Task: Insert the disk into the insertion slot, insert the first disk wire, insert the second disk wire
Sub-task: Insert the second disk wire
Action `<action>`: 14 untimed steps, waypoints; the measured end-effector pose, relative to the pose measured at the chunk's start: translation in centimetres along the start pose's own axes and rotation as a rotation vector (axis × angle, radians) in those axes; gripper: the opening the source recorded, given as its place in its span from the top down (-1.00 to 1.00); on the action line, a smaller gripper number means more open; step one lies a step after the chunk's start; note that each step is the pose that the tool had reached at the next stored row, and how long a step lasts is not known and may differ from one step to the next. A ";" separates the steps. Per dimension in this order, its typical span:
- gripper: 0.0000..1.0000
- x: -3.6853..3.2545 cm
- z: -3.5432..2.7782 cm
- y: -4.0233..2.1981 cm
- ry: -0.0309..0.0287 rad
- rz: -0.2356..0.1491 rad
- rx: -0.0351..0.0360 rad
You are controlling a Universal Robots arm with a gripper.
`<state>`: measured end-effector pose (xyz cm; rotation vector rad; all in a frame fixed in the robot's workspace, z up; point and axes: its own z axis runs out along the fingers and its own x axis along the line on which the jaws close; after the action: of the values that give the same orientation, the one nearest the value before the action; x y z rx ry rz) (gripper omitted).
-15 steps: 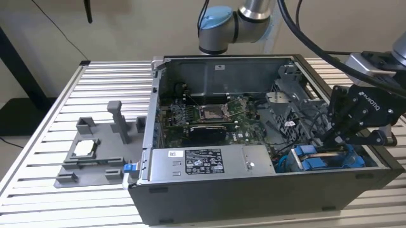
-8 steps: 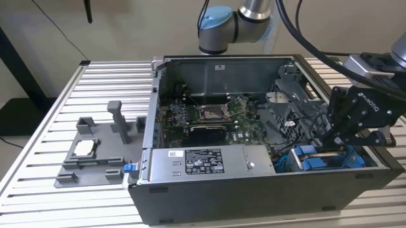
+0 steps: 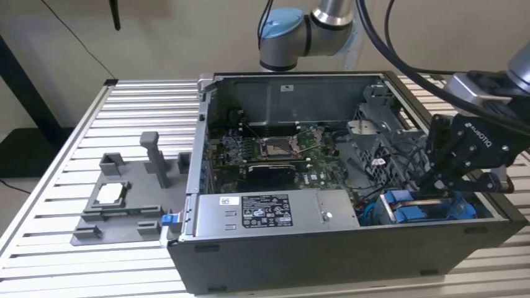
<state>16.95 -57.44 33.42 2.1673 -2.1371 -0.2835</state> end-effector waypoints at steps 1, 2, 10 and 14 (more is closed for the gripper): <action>0.68 0.00 0.03 0.03 -0.0006 0.001 -0.0001; 0.65 0.01 0.04 0.05 -0.0008 0.002 -0.0001; 0.51 0.22 -0.60 0.17 -0.0131 0.016 -0.0010; 0.51 0.20 -1.14 0.29 -0.0180 0.018 -0.0009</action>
<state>16.89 -57.73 34.57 2.1521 -2.1642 -0.3037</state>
